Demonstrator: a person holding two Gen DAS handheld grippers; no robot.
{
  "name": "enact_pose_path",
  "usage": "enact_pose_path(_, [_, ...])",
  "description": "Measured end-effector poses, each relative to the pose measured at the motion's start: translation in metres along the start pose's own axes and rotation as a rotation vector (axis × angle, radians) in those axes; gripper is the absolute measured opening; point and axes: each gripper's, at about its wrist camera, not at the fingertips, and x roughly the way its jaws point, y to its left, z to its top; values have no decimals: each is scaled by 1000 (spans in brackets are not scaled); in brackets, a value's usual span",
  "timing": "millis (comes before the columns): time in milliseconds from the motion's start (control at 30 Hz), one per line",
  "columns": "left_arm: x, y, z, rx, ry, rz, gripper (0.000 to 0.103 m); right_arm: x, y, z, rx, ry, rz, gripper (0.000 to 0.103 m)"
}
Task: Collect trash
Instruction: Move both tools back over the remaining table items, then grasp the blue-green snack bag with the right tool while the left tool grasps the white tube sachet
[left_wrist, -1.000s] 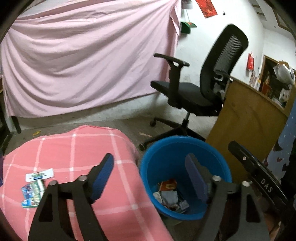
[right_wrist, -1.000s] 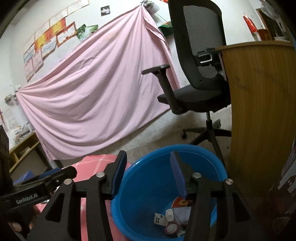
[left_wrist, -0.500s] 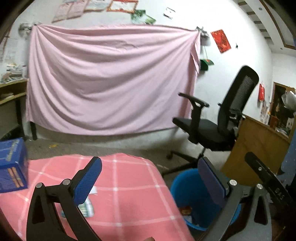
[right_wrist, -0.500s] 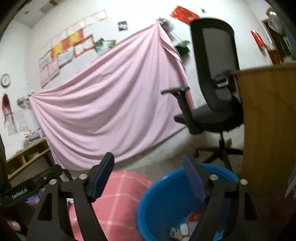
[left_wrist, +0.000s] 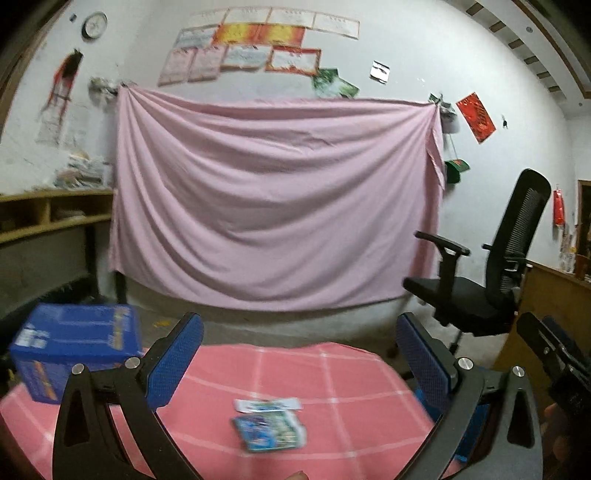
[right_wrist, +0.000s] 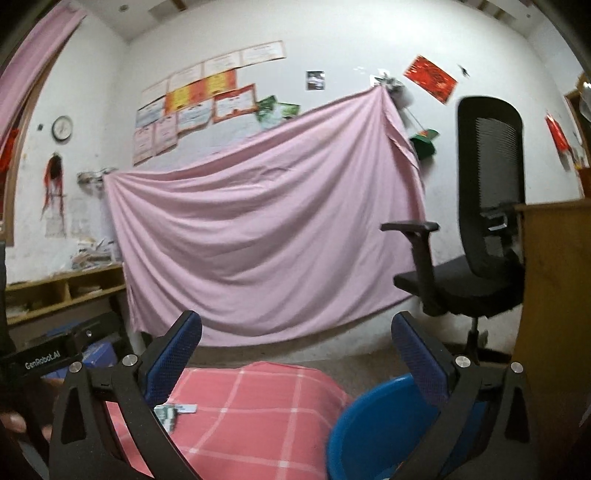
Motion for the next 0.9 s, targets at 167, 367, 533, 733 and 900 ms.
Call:
enact_pose_path(167, [-17, 27, -7, 11, -32, 48, 102, 7, 31, -3, -46, -4, 41, 103])
enact_pose_path(367, [-31, 54, -13, 21, -47, 109, 102, 14, 70, -10, -117, 4, 101, 103])
enact_pose_path(533, [-40, 82, -23, 5, -31, 167, 102, 20, 97, -19, -183, 26, 146, 103])
enact_pose_path(733, [-35, 114, -39, -41, 80, 203, 102, 38, 119, -33, -224, 117, 184, 103])
enact_pose_path(900, [-19, 121, -47, -33, 197, 246, 102, 67, 129, -47, -206, 286, 199, 103])
